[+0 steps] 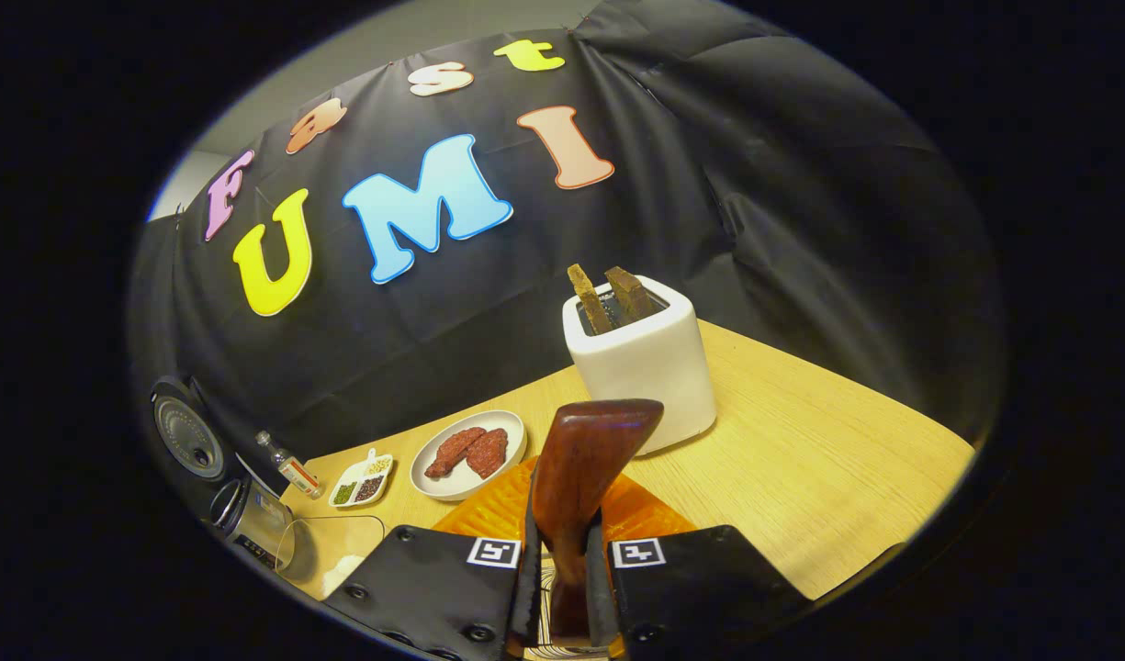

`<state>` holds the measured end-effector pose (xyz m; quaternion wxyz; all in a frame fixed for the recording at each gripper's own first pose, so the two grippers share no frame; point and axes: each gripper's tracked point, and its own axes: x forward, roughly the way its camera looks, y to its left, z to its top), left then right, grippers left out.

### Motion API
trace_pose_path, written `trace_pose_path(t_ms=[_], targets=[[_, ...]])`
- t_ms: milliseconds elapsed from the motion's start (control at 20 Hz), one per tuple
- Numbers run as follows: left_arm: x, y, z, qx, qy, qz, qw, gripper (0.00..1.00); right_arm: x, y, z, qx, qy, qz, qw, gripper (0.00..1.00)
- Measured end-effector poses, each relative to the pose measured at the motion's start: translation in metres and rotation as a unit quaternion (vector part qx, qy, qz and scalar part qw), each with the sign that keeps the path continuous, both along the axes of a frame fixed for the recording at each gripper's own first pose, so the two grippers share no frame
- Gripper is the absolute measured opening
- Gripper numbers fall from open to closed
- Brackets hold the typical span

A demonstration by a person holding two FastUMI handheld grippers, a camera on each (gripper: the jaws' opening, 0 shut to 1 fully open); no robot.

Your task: Close the left gripper, press the button to open the rice cooker; take a wooden spoon from the chopstick holder with the right hand, scoop a spoonful of rice and pour it into the rice cooker, then put the wooden spoon back into the chopstick holder.

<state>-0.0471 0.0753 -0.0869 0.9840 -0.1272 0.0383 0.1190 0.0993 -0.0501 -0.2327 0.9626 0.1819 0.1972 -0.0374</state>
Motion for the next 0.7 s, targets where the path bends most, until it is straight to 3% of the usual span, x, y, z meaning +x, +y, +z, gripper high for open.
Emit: trace_pose_path(t_ms=[100,250,300,350,450,700], targets=[[0.002,0.003,0.013,0.016,-0.009,-0.003,1.0,0.9,0.001,0.0,0.002,0.006,-0.004,0.001,1.0,0.19],[0.009,0.028,0.038,0.078,-0.03,0.029,0.996,0.89,-0.007,-0.003,0.017,0.016,-0.025,-0.002,1.0,0.33],[0.011,0.041,0.041,0.097,-0.029,0.049,0.994,0.89,-0.012,-0.006,0.026,0.013,-0.037,-0.001,0.999,0.53],[0.012,0.049,0.049,0.105,-0.035,0.059,0.992,0.9,-0.018,-0.009,0.035,0.006,-0.05,0.0,0.999,0.53],[0.015,0.055,0.066,0.102,-0.047,0.059,0.992,0.9,-0.023,-0.021,0.047,-0.02,-0.062,-0.01,0.998,0.99],[0.039,0.095,0.11,0.131,-0.07,0.084,0.985,0.91,-0.058,-0.034,0.091,-0.097,-0.118,-0.013,0.988,0.98]])
